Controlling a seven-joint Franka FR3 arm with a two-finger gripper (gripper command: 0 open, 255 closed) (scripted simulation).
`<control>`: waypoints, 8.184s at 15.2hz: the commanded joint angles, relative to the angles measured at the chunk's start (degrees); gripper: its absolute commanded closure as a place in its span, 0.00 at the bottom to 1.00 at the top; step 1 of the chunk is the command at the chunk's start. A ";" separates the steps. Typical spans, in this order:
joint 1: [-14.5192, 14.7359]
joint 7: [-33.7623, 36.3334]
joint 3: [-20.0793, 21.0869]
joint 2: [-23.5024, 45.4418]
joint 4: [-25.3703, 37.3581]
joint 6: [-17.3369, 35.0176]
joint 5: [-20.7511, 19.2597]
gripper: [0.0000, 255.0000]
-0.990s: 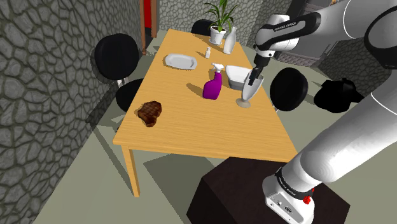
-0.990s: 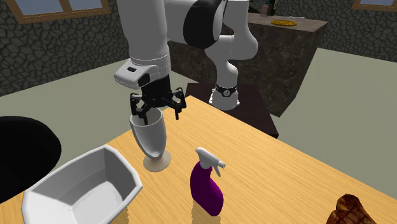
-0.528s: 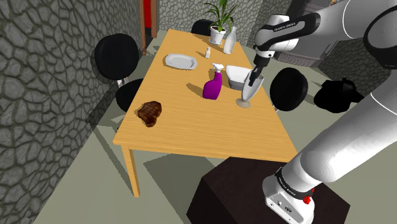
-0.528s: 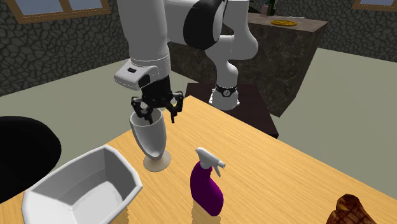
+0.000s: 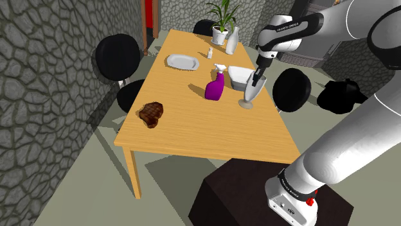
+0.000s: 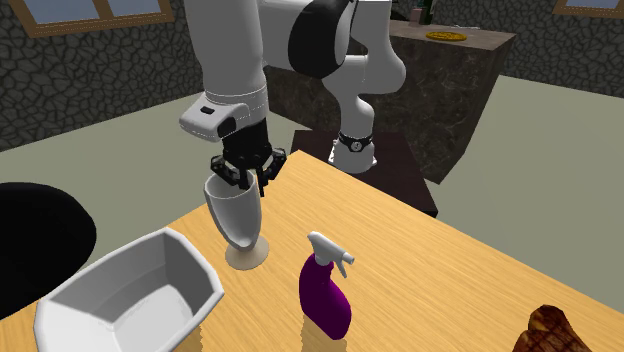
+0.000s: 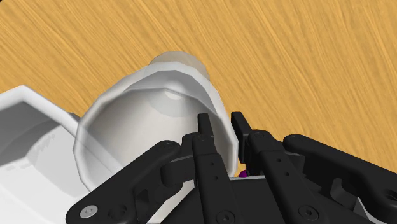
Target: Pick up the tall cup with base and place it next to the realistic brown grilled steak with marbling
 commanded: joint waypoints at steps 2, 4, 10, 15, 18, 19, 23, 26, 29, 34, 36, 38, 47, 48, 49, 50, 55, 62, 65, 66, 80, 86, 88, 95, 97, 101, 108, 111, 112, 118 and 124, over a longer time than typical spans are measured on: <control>0.01 0.09 0.03 -0.35 0.43 -0.75 -0.14 1.00; 0.04 0.24 0.11 -1.00 1.36 -2.28 -0.38 1.00; 0.13 0.57 0.36 -2.65 4.42 -6.89 -0.92 1.00; 0.21 0.71 0.58 -3.66 7.31 -10.72 -1.19 1.00; 0.26 0.75 0.70 -4.10 9.19 -13.02 -1.29 1.00; 0.28 0.75 0.74 -4.22 9.84 -13.78 -1.32 1.00; 0.35 0.73 0.88 -4.58 12.57 -16.84 -1.36 1.00; 0.40 0.67 0.97 -4.70 14.76 -19.14 -1.35 1.00; 0.45 0.58 1.04 -4.70 17.07 -21.45 -1.30 1.00; 0.52 0.35 1.11 -4.43 21.20 -25.33 -1.14 1.00; 0.54 0.23 1.12 -4.22 22.96 -26.89 -1.04 1.00; 0.56 0.09 1.11 -3.95 24.79 -28.46 -0.93 1.00; 0.53 -0.77 0.91 -1.94 33.96 -35.74 -0.18 1.00; 0.51 -0.89 0.87 -1.63 35.08 -36.58 -0.07 1.00; 0.49 -1.02 0.82 -1.30 36.24 -37.43 0.05 1.00; 0.46 -1.15 0.77 -0.95 37.42 -38.28 0.18 1.00; 0.21 -1.93 0.41 1.13 43.78 -42.70 0.95 1.00; 3.98 6.16 4.47 0.77 38.84 -38.43 1.24 1.00; 5.70 9.83 6.30 1.52 37.45 -36.45 1.69 1.00; 6.26 11.00 6.89 1.90 37.14 -35.82 1.86 1.00; 13.64 25.33 13.61 13.15 41.12 -29.11 4.66 1.00; 16.48 30.51 15.79 21.24 48.16 -28.17 5.69 1.00; 17.37 32.13 16.43 24.44 51.45 -28.28 5.98 1.00; 19.83 36.56 17.99 35.27 62.65 -28.68 6.70 1.00; 19.93 36.55 17.99 34.91 60.52 -26.91 6.67 1.00; 20.08 36.52 18.00 34.49 56.76 -23.57 6.65 1.00; 20.25 36.46 18.04 34.54 51.44 -18.20 6.69 1.00; 20.28 36.45 18.06 34.67 50.37 -17.01 6.71 1.00; 20.28 36.45 18.06 34.67 50.37 -17.01 6.71 1.00; 20.28 36.45 18.05 34.67 50.37 -17.01 6.71 1.00; 20.28 36.45 18.05 34.67 50.37 -17.01 6.71 0.00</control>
